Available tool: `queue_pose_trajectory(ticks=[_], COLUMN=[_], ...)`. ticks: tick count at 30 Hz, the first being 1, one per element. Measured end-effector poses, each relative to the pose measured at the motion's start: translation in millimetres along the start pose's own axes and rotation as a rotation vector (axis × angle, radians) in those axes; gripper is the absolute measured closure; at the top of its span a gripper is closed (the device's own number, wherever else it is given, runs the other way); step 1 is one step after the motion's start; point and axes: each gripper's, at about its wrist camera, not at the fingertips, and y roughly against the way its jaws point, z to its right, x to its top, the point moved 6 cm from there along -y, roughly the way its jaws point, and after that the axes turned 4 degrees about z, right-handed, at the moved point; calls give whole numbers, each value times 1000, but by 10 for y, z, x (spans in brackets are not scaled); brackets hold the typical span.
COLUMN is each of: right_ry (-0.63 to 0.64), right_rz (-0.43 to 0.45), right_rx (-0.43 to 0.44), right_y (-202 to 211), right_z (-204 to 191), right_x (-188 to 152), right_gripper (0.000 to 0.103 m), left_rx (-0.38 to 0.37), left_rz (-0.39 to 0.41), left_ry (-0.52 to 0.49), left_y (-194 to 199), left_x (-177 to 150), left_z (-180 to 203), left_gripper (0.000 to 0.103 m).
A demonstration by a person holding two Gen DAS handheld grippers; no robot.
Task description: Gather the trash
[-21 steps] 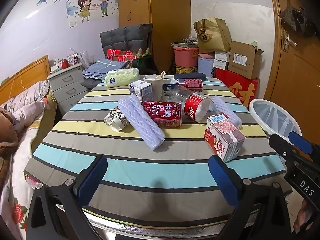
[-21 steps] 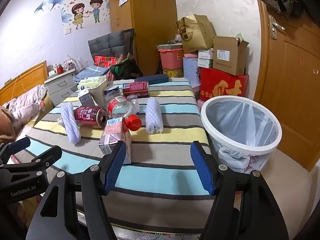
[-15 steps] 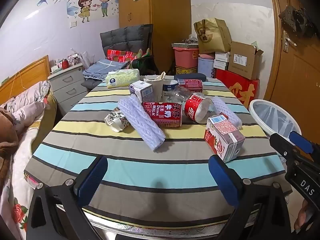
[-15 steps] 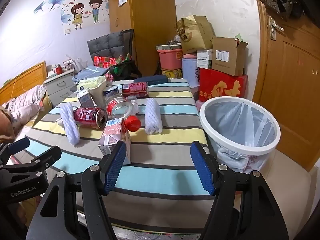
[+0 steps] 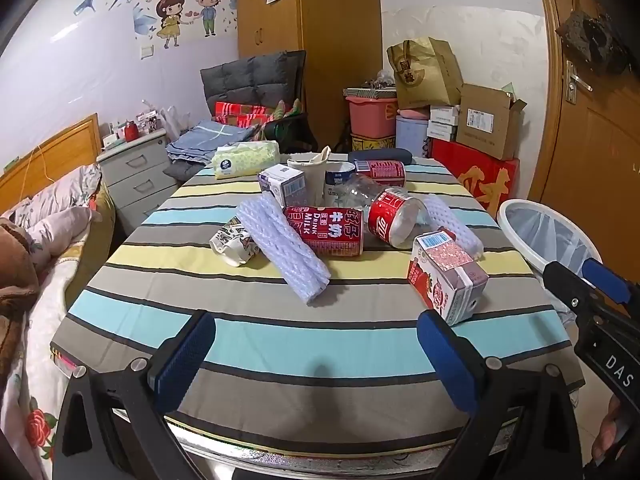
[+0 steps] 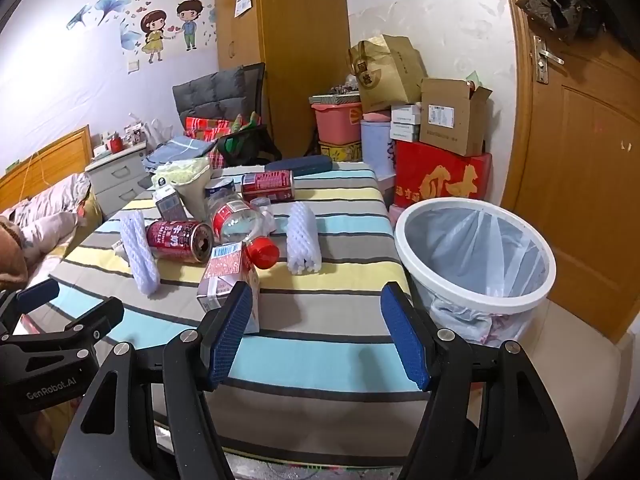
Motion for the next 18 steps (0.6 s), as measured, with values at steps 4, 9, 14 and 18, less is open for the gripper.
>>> queue_pose_trajectory(ticks=[4, 9, 14, 18], right_ry=[1, 2, 3, 3], right_rz=[1, 3, 5, 7], right_rx=[-1, -1, -1, -1], right_y=[5, 4, 3, 6], right_z=[0, -4, -2, 1], right_x=[2, -1, 9, 12], right_gripper=[35, 35, 35, 35], left_rx=[2, 1, 0, 0], left_rz=[5, 8, 12, 13], left_ry=[-1, 0, 3, 3], left_y=[13, 21, 40, 49], left_x=[10, 7, 17, 23], left_z=[16, 14, 7, 0], left_gripper=[1, 1, 1, 1])
